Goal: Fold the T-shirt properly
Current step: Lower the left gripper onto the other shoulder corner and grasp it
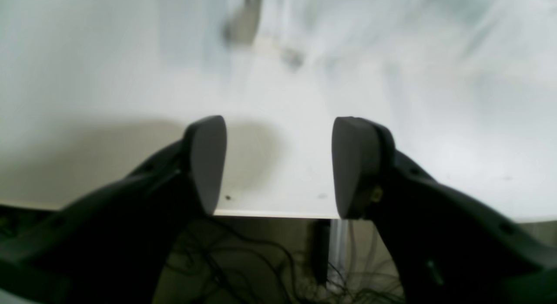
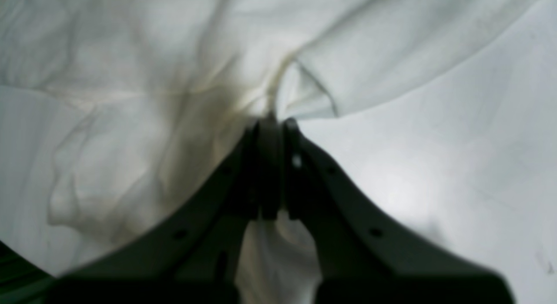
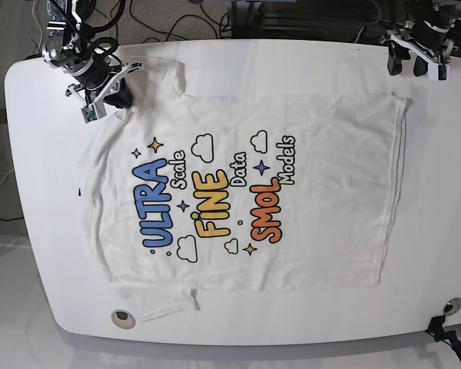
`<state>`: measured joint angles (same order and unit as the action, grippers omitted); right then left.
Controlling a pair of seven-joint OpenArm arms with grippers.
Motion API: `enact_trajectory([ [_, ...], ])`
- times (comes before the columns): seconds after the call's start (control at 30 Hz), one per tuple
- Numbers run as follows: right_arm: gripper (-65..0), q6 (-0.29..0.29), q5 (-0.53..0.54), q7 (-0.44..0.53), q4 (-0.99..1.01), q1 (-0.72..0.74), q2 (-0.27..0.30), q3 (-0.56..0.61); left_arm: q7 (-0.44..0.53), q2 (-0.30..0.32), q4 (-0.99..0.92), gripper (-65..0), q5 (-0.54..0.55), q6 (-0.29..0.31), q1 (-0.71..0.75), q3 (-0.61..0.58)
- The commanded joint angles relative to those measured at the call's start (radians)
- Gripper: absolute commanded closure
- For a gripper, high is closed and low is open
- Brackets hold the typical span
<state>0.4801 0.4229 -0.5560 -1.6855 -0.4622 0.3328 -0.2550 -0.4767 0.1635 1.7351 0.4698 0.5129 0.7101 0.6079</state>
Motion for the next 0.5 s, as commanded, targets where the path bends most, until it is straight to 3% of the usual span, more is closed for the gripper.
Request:
enact_trajectory([
  [0.0, 0.0, 0.0, -0.013, -0.032, -0.016, 0.0, 0.013, -0.002, -0.008, 0.017, -0.033, -36.9, 0.033, 0.016, -0.021, 0.012],
  [0.47, 0.0, -0.011, -0.075, -0.103, -0.034, 0.005, 0.014, 0.004, -0.257, 0.07, -0.135, -42.0, 0.278, 0.037, -0.144, 0.043],
])
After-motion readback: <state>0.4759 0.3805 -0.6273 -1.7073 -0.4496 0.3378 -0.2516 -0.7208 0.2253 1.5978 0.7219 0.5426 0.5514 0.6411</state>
